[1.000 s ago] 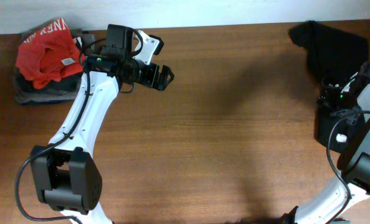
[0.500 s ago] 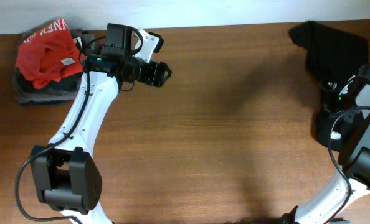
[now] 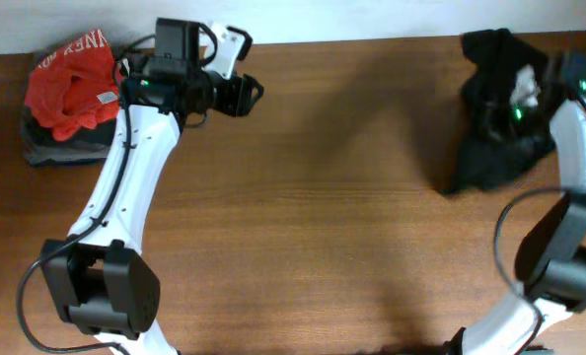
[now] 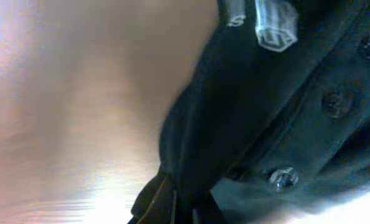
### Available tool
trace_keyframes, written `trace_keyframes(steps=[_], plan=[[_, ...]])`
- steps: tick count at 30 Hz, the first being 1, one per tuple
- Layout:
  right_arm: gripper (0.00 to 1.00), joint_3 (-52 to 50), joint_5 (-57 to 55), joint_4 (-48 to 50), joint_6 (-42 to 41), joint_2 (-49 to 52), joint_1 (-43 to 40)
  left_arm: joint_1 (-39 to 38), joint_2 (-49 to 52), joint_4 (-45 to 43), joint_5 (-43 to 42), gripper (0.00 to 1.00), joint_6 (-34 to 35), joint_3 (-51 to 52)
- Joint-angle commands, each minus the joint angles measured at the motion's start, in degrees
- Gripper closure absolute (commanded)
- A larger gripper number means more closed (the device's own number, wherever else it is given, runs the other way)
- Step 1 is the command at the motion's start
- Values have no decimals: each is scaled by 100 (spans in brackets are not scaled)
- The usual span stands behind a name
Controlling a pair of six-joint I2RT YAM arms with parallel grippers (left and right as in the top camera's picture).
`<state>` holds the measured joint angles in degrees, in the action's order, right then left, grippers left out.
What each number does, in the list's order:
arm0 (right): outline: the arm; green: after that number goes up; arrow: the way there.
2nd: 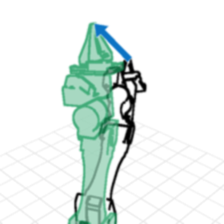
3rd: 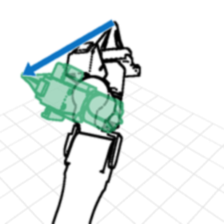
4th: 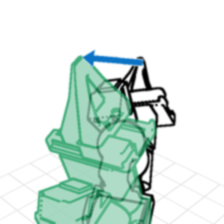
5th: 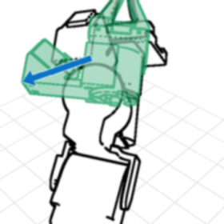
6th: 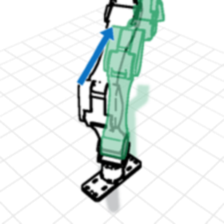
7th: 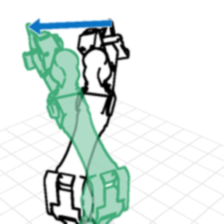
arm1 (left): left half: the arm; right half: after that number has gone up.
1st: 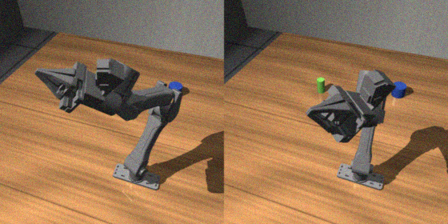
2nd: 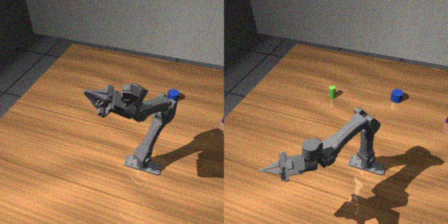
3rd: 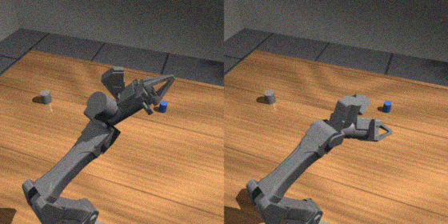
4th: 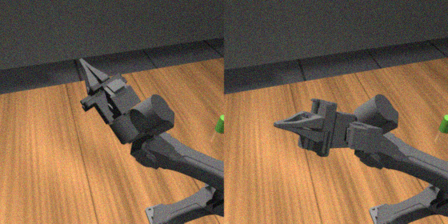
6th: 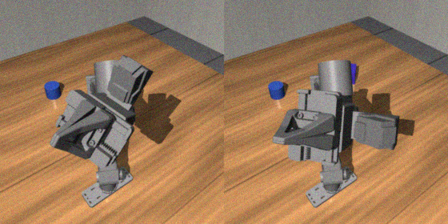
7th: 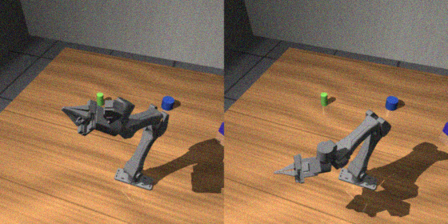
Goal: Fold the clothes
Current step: 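Drag the black shirt with the right gripper to the table center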
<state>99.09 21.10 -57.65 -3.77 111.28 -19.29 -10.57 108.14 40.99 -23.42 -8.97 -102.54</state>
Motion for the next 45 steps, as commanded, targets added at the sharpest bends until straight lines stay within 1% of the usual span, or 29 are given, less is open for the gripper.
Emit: trace_keyframes(steps=[1,4,8,12,16,22,26,28,30,33,36,40,42,44,45], plan=[[96,824,205,-282,205,-828,647,26,-358,33,-70,42,52,-286],[96,1390,225,-295,179,-1143,1364,138,-708,26,243,43,55,-337],[96,1947,225,-59,-4,-1204,2092,444,-1062,28,350,43,55,-337],[96,2332,225,573,-376,-1204,2780,885,-1294,109,350,43,57,-337],[96,2524,291,1405,-693,-1204,3421,1351,-1375,240,348,43,57,-337],[96,2682,485,2358,-702,-1204,4269,1956,-1379,444,321,42,81,-337],[96,2756,1432,2498,-328,-1204,4478,2218,-1377,533,321,43,81,-337],[96,2763,2090,2409,-122,-1204,4444,2284,-1379,560,323,43,79,-337],[96,2763,2708,2225,-68,-1228,4236,2312,-1377,568,323,43,79,-337],[96,2763,3126,1519,173,-1257,3674,2310,-1377,601,321,43,79,-337],[96,2756,3053,538,459,-1224,2914,2310,-1377,643,295,43,79,-337],[96,2756,2778,-557,758,-1043,1810,2295,-1377,649,-20,43,79,-337],[96,2754,2428,-929,870,-857,1235,2234,-1375,654,-175,42,76,-337],[95,2747,2288,-1080,1010,-673,925,2155,-1364,671,-173,43,74,-337],[90,2745,2264,-1130,1108,-568,800,2100,-1351,693,-170,42,72,-337]])
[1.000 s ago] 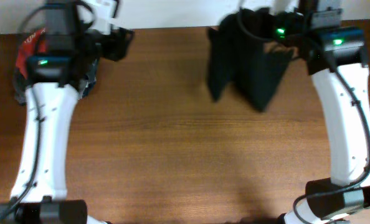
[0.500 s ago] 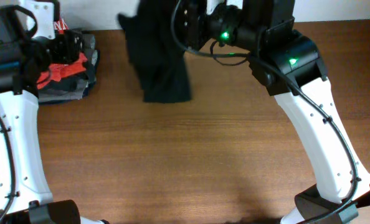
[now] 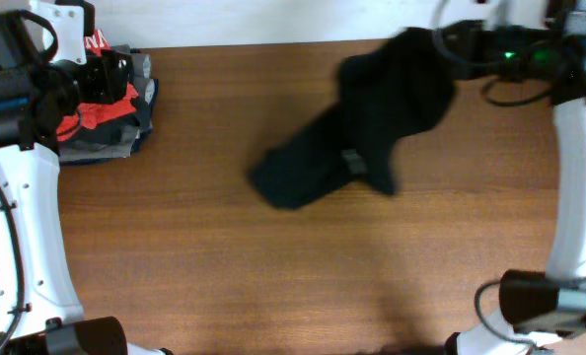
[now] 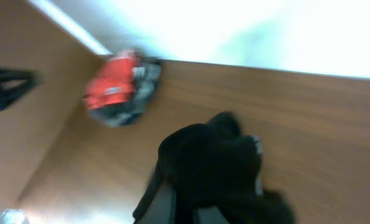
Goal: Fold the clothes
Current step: 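Drag the black shirt with the right gripper to the table center, then reach the left gripper to the black shirt's left edge and grasp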
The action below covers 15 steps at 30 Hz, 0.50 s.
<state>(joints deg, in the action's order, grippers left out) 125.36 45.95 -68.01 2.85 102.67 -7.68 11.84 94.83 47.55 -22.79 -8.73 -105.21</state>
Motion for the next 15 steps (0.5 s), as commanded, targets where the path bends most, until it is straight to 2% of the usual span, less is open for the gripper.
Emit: trace_keyframes(steps=[1,4,5,6,10,15], plan=[[76,118,-302,-142,487,431,-487,-208,-7,63,-234,43,24,-70],[17,118,-605,-203,487,848,-730,-470,70,219,-232,43,-273,-70],[4,118,-743,-208,485,1025,-793,-566,96,271,-229,43,-382,-70],[1,118,-848,-205,485,1163,-857,-658,133,319,-229,42,-476,-68],[1,120,-916,-125,393,1519,-1110,-1008,269,520,-234,43,-636,-68],[1,133,-911,-74,249,1495,-1405,-1725,535,883,-343,42,-1163,-68]])
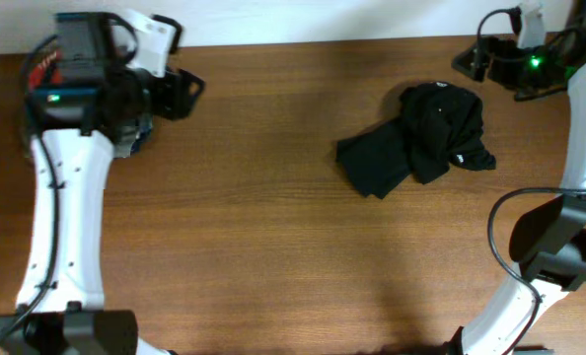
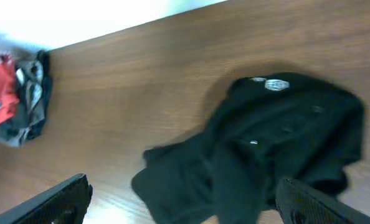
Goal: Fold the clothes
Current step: 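Reach the left gripper to the black shirt's left edge and grasp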
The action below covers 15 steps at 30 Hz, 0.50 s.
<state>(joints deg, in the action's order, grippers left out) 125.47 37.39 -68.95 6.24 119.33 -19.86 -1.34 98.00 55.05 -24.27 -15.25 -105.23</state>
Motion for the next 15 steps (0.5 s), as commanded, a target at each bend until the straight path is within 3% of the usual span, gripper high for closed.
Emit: trace_keyframes(steps=[1,5,8,15], plan=[[1,122,-48,20,-188,-192,-245,-612,308,221,-190,43,-658,-66],[1,122,-37,-31,-334,-195,-382,-1429,754,323,-179,51,-1043,-66],[5,122,-42,-70,-332,-195,-385,-2131,1252,155,317,67,-1062,-66],[8,120,-63,-72,-330,-195,-382,-3180,2085,-354,1084,68,-1058,-66]])
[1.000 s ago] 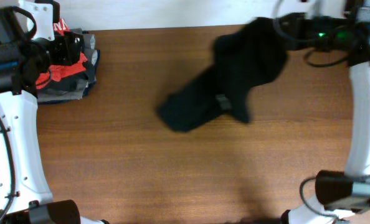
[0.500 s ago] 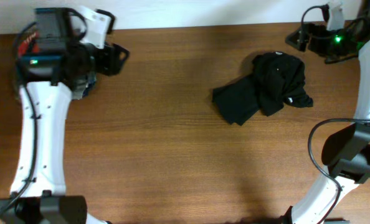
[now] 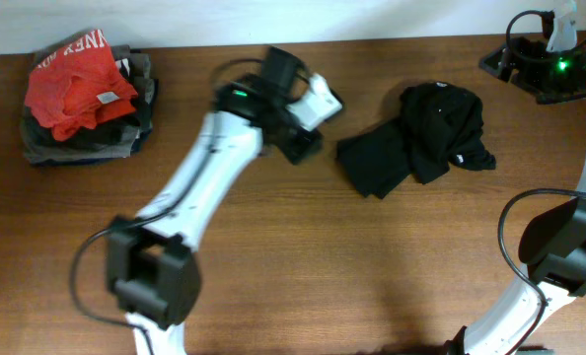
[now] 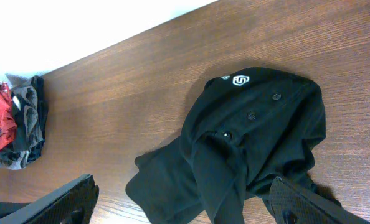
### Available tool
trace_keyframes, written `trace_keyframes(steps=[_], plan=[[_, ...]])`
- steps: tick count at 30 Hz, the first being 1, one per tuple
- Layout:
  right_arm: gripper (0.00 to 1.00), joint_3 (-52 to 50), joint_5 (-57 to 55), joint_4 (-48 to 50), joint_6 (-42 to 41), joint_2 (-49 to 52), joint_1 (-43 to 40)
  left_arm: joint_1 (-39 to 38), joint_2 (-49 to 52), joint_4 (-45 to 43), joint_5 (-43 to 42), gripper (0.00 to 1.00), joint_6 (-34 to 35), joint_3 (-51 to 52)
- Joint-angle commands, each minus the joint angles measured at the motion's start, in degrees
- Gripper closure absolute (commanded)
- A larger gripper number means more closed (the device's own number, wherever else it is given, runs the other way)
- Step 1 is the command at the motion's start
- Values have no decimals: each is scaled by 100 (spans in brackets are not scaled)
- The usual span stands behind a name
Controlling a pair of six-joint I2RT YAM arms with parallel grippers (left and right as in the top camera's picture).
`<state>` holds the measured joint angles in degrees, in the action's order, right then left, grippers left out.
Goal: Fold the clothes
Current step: 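Reach the left gripper to the black shirt's left edge and grasp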
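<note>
A black button-up shirt (image 3: 417,140) with a small white logo lies crumpled on the wooden table, right of centre; in the right wrist view the shirt (image 4: 247,146) fills the middle. My right gripper (image 3: 502,59) hovers at the table's far right corner. In its own view the right gripper (image 4: 185,208) stands open, with fingers (image 4: 66,202) wide apart and nothing between them. My left gripper (image 3: 299,144) reaches into the middle of the table, just left of the shirt's edge; its jaws are too dark to read.
A stack of folded clothes with a red garment (image 3: 76,84) on top sits at the far left corner, also visible at the edge as the stack (image 4: 17,127). Bare wood table (image 3: 303,256) stretches along the front. The white wall runs along the back.
My left arm was beside the folded stack at the far left and now reaches to the middle, close to the black shirt. The shirt and the open right gripper have barely changed.
First my right gripper was shut on the black shirt at the table's right edge, the left near the red stack. Then the shirt hung from it over the back middle. Then it lay right of centre with the right gripper open; now the left arm is beside it.
</note>
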<state>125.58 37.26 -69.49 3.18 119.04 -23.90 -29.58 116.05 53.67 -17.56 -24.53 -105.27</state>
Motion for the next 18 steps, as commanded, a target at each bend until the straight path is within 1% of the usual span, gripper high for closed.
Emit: trace_keyframes(steps=[1,5,10,14,18], plan=[[8,109,-50,-20,-26,-166,22,-468,350,-387,411,67,-125,-61],[8,107,-50,-26,-26,-164,26,-861,632,-1097,621,67,-61,-61],[8,107,-50,-61,-24,-157,26,-1316,1086,-1895,1169,67,-66,-61],[8,107,-52,-66,-24,-155,26,-1534,1333,-2249,1255,67,-68,-61],[8,107,-55,-63,-24,-155,26,-1650,1580,-2505,1425,70,-72,-61]])
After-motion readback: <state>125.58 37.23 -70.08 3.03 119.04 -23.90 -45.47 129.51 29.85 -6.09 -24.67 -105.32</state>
